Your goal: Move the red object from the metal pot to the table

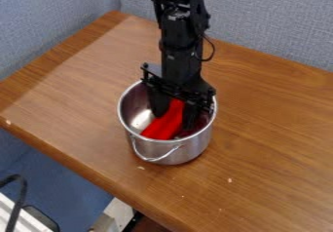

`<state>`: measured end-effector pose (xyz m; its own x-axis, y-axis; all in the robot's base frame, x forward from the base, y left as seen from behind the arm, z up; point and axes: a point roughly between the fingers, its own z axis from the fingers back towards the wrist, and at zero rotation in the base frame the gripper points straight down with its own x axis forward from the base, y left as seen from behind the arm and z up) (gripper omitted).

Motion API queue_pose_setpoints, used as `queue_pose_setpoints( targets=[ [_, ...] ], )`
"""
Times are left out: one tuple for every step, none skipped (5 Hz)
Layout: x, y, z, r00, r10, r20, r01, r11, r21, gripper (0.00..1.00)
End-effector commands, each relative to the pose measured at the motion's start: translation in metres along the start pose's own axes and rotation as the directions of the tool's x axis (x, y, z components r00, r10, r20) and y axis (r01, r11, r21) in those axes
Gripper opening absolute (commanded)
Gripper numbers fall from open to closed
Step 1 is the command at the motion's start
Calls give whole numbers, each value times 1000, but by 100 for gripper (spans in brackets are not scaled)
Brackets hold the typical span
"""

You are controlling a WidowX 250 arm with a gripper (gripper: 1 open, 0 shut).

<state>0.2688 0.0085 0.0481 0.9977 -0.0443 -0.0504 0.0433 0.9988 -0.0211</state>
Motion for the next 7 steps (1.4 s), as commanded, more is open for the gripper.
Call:
queue_pose_setpoints(
  targets=[
    [8, 5, 10, 999, 25, 43, -24, 1000, -11, 0],
    [8, 5, 11, 999, 29, 45, -28, 999, -18, 0],
    [8, 5, 11, 998, 33, 46, -32, 999, -25, 0],
    [8, 5, 12, 998, 36, 48, -35, 999, -31, 0],
    [8, 5, 12, 998, 39, 49, -38, 999, -37, 0],
    [7, 6, 12, 998, 42, 51, -40, 998, -43, 0],
    [7, 6, 12, 998, 45, 52, -43, 998, -49, 0]
  ],
)
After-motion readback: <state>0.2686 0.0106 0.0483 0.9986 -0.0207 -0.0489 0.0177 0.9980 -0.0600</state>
